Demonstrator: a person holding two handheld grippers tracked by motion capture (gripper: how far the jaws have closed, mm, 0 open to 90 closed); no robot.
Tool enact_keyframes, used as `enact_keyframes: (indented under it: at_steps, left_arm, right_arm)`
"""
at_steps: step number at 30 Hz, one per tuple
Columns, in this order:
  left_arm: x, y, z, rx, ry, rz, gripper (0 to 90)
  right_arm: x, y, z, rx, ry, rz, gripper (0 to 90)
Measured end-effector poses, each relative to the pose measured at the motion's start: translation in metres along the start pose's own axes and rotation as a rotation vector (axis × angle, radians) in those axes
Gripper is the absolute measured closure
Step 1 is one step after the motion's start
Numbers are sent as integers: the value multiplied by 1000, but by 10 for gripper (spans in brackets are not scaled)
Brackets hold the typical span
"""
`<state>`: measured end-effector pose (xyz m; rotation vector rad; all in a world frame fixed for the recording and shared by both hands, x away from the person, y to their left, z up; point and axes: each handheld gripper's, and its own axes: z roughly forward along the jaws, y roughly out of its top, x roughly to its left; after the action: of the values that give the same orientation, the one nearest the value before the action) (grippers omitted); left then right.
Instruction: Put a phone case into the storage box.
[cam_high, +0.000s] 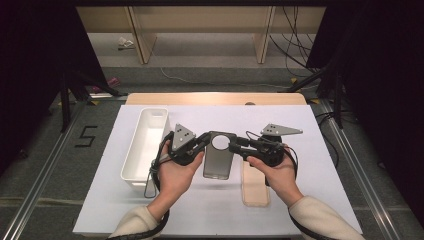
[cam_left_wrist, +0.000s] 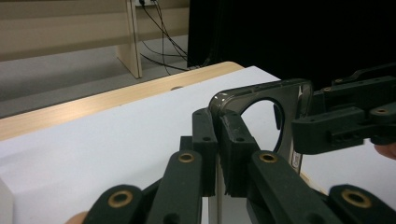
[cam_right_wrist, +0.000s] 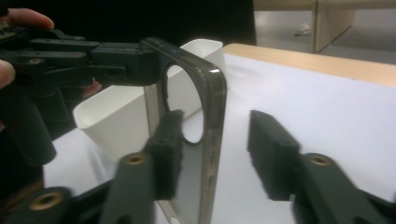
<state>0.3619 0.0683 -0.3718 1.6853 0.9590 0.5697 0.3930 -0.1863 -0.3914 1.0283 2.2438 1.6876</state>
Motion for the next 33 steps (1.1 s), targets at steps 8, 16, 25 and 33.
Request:
enact_keyframes:
  at_steps: [8, 16, 25, 33]
  left_arm:
    - [5, 2, -2, -13, 16, 3, 853]
    - [13, 5, -6, -26, 50, 10, 853]
    - [19, 9, -10, -41, 64, 5, 853]
    - [26, 15, -16, -63, 76, -1, 853]
  right_arm:
    - [3, 3, 0, 2, -2, -51, 248]
    - [3, 2, -4, 10, -3, -105, 172]
    - [-1, -1, -11, 9, -16, -107, 163]
    - [-5, -3, -19, 4, -29, -101, 163]
